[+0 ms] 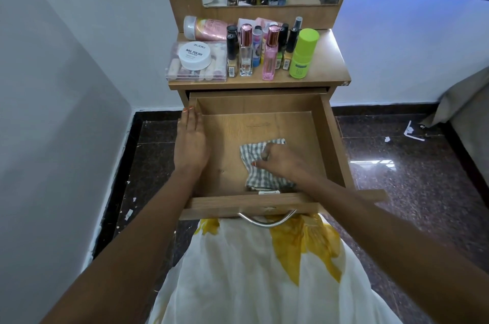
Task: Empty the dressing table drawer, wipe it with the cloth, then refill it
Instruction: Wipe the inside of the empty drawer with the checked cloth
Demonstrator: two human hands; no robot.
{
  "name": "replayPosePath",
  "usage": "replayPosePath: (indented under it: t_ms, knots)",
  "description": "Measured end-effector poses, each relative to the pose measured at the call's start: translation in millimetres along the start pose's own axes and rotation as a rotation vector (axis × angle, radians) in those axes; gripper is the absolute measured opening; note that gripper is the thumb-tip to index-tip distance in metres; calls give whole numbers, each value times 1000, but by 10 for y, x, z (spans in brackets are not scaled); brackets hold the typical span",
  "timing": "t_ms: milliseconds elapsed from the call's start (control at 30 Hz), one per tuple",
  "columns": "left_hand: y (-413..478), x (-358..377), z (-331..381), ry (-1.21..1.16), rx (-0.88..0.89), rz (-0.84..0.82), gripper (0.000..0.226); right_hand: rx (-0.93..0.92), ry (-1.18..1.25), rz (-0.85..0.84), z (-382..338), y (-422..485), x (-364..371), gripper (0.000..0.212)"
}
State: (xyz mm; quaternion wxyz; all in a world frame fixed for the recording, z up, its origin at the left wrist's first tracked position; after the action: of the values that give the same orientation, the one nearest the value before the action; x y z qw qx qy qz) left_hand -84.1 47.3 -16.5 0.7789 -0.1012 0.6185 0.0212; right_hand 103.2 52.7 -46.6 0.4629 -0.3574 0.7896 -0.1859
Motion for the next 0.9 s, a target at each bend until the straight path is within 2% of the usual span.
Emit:
replayPosePath:
  t_ms: [100,167,233,300,400,500,700,900]
  knots:
    - [-17,-5,255,108,136,-7,51,61,-27,215,94,-86,-239,30]
    - [-24,63,366,24,135,-124,47,123,-69,308,212,-117,-359,45]
    - [-38,202,421,-107,63,-290,37,192,-10,268,372,-72,-365,65]
    - [-43,394,446,-209,-31,-447,38,228,186,191,498,3,-298,72]
    - [-30,580,501,-278,-102,-542,51,231,393,104,556,59,-162,60]
    - [-26,635,559,-363,-152,-553,52,215,416,78,554,89,-108,42]
    - [-59,689,597,-542,-204,-556,51,241,431,26,529,36,-92,40]
    - [-122,599,732,-873,-189,-571,49,133,627,23,451,-92,-153,31]
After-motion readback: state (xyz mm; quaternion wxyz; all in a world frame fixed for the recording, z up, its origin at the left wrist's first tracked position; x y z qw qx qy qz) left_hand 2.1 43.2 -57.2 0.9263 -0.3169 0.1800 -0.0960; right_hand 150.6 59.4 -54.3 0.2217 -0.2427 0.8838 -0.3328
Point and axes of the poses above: each hand's wrist, its own y-axis towards the middle knuckle, its own x-axis out of the palm, z = x × y, the point moved 9 cm from there along y, towards the middle knuckle, and after that the axes turned 14 degrees about -z, right-handed, at the moved point
